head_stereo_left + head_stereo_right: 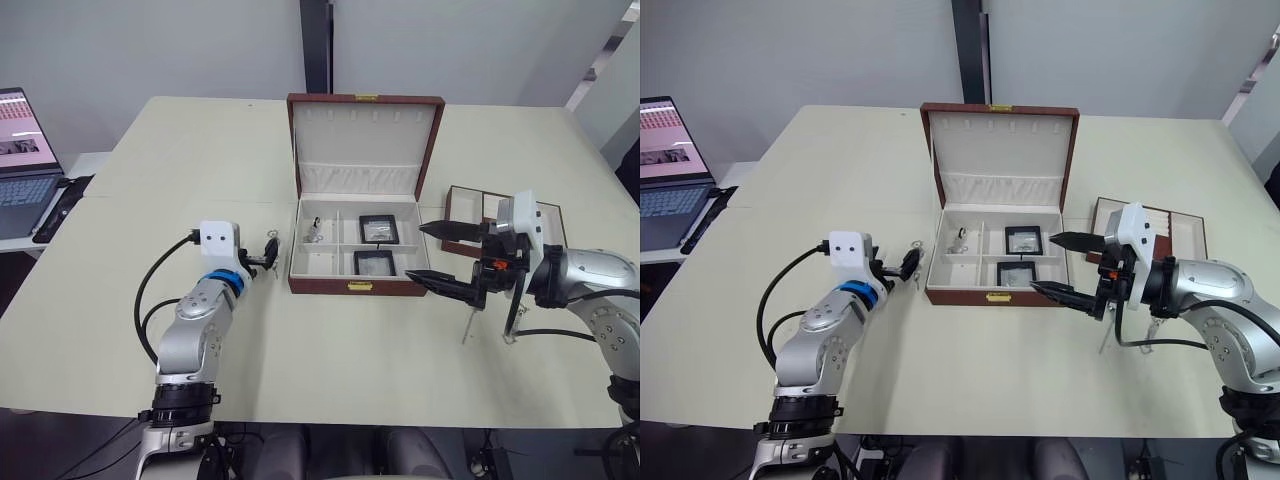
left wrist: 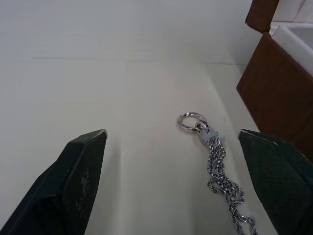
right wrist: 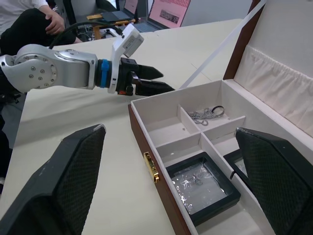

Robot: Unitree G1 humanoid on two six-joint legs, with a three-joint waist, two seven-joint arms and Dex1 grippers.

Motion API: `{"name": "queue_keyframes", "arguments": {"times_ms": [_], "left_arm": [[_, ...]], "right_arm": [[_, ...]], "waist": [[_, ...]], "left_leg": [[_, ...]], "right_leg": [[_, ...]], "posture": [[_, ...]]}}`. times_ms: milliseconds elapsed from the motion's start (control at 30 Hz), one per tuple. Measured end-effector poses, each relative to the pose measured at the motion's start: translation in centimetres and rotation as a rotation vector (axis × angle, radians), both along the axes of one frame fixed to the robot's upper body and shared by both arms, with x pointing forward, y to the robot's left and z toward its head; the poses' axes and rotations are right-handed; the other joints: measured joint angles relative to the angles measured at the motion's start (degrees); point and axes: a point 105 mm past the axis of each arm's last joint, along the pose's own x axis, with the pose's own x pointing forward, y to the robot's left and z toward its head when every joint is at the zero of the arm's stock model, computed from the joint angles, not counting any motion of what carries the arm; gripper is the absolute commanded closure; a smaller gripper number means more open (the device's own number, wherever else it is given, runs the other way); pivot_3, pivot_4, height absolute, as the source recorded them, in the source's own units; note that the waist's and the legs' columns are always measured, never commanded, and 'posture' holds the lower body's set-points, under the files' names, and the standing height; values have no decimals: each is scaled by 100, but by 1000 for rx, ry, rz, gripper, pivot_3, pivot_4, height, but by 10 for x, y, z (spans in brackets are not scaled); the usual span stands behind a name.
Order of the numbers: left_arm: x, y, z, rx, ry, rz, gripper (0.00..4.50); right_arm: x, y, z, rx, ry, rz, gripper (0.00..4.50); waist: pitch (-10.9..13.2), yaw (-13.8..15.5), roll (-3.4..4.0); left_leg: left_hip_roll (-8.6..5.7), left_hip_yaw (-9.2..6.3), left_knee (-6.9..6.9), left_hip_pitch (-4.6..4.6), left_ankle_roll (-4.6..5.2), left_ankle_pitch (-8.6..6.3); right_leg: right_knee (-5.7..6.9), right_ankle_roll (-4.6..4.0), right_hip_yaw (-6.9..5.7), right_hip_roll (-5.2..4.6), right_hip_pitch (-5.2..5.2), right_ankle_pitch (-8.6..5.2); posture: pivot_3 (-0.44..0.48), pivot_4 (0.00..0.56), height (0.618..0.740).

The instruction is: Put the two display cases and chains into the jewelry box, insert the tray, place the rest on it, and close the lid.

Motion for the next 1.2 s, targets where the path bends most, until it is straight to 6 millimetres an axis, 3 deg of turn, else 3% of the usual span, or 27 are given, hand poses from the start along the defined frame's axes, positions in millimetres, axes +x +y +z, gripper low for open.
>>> {"name": "queue_keyframes", "arguments": {"times_ms": [267, 433, 800, 900, 1200], "left_arm": [[9, -27, 2, 2, -10, -21, 46], [12, -25, -8, 51, 44, 32, 46], [16, -26, -7, 67, 71, 41, 46], [15, -26, -7, 72, 74, 42, 612], [15, -26, -8, 75, 80, 43, 3333]], "right_arm": [[0, 0, 0, 5, 2, -5, 0], [1, 0, 0, 5, 1, -10, 0], [1, 1, 0, 4, -1, -10, 0], [1, 1, 0, 3, 1, -11, 0], [1, 1, 0, 3, 3, -11, 0]], "waist": [[0, 48, 0], [0, 51, -1], [-1, 62, -1], [-1, 62, -1], [-1, 81, -1]], "left_leg": [[-3, 2, 0, -1, -1, 0], [-4, 2, 1, -1, 0, 0], [-4, 4, 1, 1, -15, 9], [-4, 4, 1, 0, -15, 8], [-6, 3, 1, 0, -15, 8]], "right_leg": [[-1, 0, 1, 0, 0, 0], [-1, 0, 1, 0, 0, 0], [-1, 0, 3, 0, 1, 0], [-1, 0, 3, 0, 1, 0], [-2, 0, 2, -1, 2, 0]], "posture": [[0, 150, 740], [0, 150, 740], [0, 150, 740], [0, 150, 740], [0, 150, 740]]}}
